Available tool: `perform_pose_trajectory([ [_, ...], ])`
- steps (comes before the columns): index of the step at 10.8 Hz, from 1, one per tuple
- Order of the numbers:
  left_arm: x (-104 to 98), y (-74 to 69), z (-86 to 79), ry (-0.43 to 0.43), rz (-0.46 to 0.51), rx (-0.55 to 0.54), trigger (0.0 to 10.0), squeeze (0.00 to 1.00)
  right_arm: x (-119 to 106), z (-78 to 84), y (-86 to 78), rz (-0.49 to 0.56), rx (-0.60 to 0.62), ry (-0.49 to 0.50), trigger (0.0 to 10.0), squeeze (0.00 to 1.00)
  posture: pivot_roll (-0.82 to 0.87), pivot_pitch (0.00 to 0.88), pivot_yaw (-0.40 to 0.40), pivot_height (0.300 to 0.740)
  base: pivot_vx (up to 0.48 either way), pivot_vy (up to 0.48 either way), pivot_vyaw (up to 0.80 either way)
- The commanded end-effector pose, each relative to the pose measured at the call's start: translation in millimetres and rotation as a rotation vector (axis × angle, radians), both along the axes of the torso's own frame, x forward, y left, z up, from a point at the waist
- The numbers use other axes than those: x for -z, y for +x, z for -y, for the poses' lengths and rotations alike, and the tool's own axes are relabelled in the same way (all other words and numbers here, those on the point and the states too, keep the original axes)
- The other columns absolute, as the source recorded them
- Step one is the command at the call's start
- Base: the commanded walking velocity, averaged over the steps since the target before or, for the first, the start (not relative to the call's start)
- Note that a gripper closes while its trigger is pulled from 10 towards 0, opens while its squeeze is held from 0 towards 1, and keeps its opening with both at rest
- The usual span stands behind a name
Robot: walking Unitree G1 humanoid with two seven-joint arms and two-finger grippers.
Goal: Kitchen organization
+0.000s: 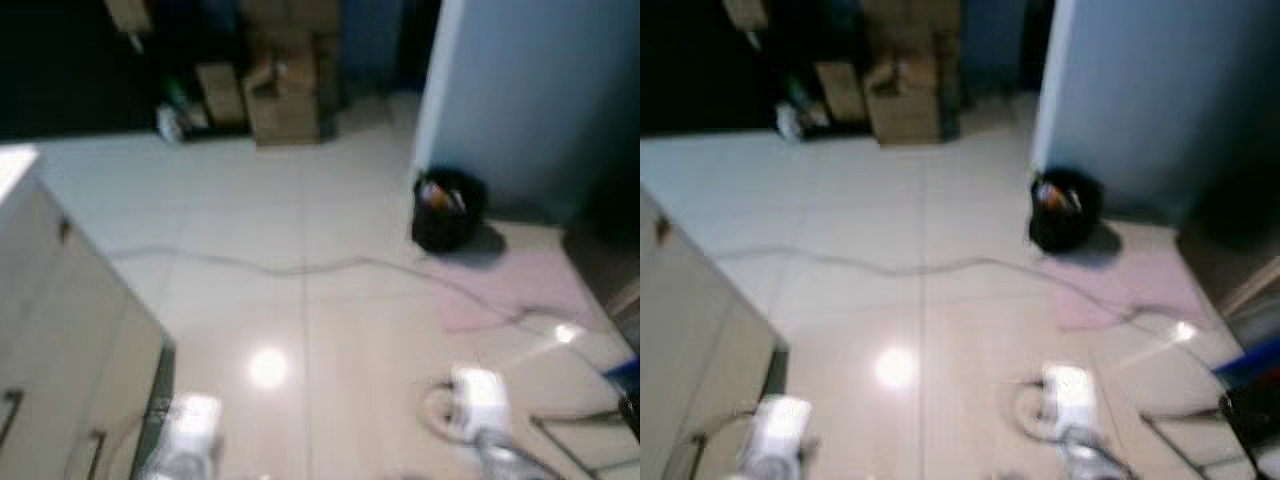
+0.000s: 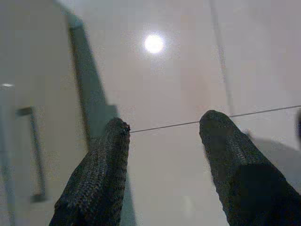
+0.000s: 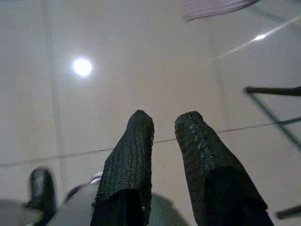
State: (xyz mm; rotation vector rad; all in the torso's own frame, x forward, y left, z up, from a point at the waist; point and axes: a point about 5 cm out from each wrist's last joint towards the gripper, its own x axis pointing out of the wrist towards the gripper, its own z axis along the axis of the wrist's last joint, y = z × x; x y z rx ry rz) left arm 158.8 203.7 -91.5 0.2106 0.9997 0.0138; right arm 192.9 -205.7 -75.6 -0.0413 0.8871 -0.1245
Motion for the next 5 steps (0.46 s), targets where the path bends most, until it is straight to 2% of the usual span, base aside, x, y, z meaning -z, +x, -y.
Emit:
perform_pose_trajectory([
  [1, -1.0, -4.6, -16.4, 0.039, -0.014, -0.015, 10.0, 0.0, -0.9, -14.1, 5.8, 0.016, -0.019, 0.028, 10.0, 0.0, 0.09, 0.061, 0.047, 0.74, 0.341, 0.0, 0.0],
  [5, -0.7, -5.4, -16.3, 0.04, -0.017, -0.015, 10.0, 0.0, -0.5, -14.2, 5.2, 0.013, -0.023, 0.03, 10.0, 0.0, 0.09, 0.065, 0.045, 0.74, 0.34, 0.0, 0.0],
])
